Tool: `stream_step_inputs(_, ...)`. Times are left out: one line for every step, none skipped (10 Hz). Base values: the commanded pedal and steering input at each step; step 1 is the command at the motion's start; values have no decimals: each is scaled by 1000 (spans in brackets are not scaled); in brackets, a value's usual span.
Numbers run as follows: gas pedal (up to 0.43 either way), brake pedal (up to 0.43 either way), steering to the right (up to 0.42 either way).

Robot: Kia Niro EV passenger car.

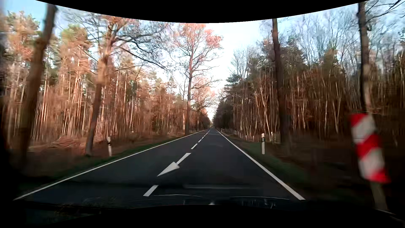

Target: Follow the waypoints while adhering to traffic rules and regulations

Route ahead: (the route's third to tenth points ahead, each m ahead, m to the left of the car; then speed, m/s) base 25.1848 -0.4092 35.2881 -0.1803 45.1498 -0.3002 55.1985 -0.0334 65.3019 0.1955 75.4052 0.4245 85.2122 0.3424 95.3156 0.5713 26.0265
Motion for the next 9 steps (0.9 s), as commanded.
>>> stream_step_inputs(228,0,-1)
stream_step_inputs(228,0,-1)
stream_step_inputs(228,0,-1)
stream_step_inputs(228,0,0)
stream_step_inputs(228,0,-1)
stream_step_inputs(228,0,-1)
stream_step_inputs(240,0,-1)
stream_step_inputs(240,0,0)
stream_step_inputs(240,0,-1)
